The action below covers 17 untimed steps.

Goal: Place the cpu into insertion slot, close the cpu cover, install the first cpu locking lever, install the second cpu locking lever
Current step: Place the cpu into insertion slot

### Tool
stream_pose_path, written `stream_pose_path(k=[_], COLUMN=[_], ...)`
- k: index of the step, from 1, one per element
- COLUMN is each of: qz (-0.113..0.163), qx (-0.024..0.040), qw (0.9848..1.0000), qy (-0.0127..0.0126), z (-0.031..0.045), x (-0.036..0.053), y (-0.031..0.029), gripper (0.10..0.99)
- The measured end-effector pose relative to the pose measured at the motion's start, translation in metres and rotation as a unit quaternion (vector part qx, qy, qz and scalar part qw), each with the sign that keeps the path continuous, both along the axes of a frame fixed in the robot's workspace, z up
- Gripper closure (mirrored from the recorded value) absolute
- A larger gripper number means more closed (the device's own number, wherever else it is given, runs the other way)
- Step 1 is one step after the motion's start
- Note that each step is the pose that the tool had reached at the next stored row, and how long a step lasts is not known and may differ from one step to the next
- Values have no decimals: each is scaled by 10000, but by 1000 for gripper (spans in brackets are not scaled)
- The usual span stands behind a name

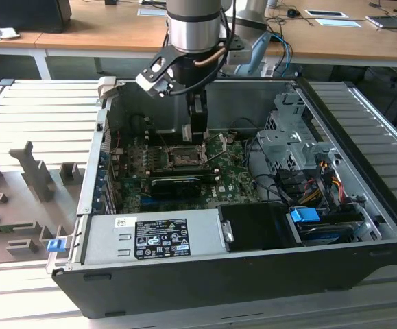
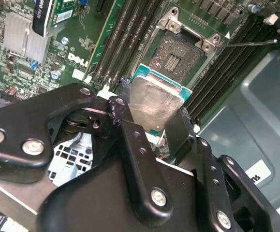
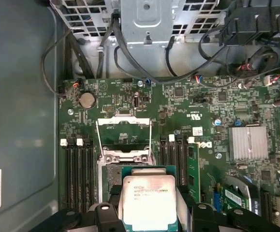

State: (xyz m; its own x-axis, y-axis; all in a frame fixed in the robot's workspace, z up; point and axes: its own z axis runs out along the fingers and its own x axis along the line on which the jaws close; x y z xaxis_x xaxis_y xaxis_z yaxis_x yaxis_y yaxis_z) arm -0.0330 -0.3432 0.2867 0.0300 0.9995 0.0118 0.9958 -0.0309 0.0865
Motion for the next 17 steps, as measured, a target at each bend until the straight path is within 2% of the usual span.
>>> stream_pose_path(k=[1, 11, 17], qz=[1, 4, 3], qx=[0, 1, 1], qw=[10000, 10000, 10000], qy=[12, 12, 13], z=[-40, -286, -370], x=[0, -41, -59], y=[0, 0, 0], gripper=[557, 557, 557])
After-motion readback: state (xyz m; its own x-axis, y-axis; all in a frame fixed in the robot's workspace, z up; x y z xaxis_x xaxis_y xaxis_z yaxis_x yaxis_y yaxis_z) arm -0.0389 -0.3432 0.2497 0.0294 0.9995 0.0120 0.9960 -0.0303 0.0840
